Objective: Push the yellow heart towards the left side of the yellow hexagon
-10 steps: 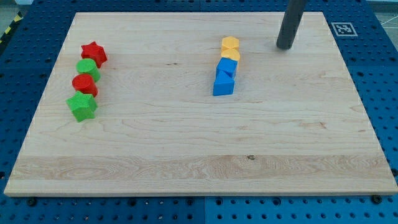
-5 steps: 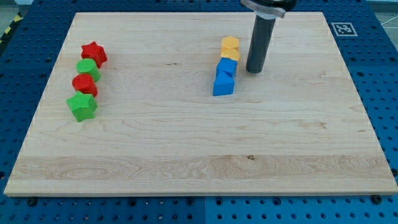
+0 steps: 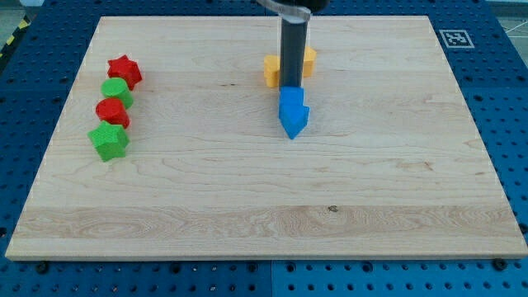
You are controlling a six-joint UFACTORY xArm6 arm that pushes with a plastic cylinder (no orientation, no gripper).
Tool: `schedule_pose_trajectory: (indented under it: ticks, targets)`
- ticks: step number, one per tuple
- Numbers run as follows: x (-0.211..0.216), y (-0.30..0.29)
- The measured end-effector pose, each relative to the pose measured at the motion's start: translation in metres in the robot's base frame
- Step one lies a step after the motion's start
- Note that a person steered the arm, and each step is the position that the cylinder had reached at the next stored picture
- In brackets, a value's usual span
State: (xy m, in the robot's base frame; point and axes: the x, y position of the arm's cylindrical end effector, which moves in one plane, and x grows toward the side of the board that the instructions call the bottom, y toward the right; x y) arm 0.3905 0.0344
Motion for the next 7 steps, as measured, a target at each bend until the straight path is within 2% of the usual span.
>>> schedule_pose_trajectory:
  ticks: [1,2,3,4,7]
  targets:
    - [0.017,0.0]
    - [0.017,0.0]
    - [-0.016,-0.004]
    - [-0.041,-0.037]
    - [-0.048,-0.098]
